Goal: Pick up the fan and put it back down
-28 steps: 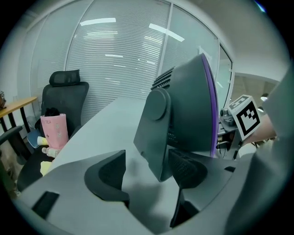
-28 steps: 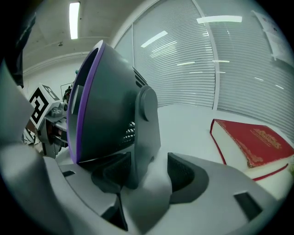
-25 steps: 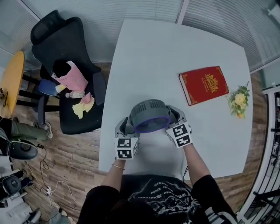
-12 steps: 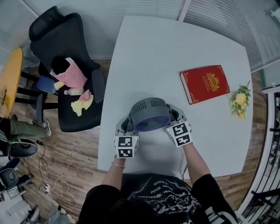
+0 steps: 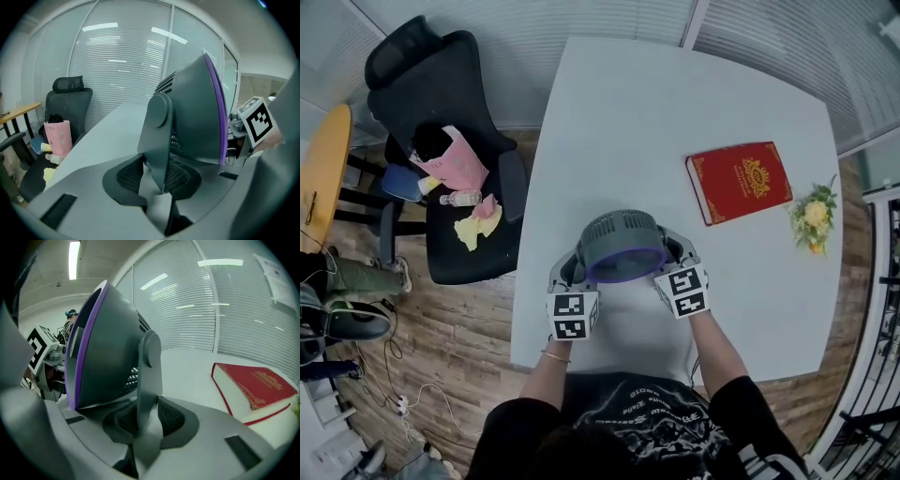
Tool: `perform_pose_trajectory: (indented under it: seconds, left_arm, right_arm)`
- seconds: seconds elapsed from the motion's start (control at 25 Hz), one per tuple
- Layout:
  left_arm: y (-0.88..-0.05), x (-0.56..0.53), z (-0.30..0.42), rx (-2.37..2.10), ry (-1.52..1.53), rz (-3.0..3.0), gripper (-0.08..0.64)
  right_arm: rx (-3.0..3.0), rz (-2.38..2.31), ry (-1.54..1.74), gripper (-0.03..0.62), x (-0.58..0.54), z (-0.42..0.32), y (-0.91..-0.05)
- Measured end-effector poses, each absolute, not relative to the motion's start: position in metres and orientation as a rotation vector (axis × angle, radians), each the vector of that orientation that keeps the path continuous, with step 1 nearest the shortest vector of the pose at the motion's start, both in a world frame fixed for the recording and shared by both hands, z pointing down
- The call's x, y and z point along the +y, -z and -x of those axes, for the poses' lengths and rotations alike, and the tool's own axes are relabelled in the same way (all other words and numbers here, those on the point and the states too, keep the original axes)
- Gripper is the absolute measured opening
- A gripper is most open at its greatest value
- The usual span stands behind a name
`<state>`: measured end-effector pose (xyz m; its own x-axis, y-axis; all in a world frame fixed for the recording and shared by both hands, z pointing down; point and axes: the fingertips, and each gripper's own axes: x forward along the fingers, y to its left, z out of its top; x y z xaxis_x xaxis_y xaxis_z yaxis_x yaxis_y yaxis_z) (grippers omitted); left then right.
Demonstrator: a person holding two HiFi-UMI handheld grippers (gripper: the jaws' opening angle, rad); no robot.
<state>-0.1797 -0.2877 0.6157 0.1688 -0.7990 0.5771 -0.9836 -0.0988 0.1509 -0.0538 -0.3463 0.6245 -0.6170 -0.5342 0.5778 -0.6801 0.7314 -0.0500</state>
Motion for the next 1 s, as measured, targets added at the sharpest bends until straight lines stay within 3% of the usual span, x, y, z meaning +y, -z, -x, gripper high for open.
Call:
perform_pose_trajectory:
  seconds: [1.0]
  left_arm:
    - [-0.537,-0.208,0.167,-1.679,-0.467,-2.034,0.112]
  right_arm:
    - [-2.414,-1.033,-0.279,0.087,-0.26,0.039,-0.542]
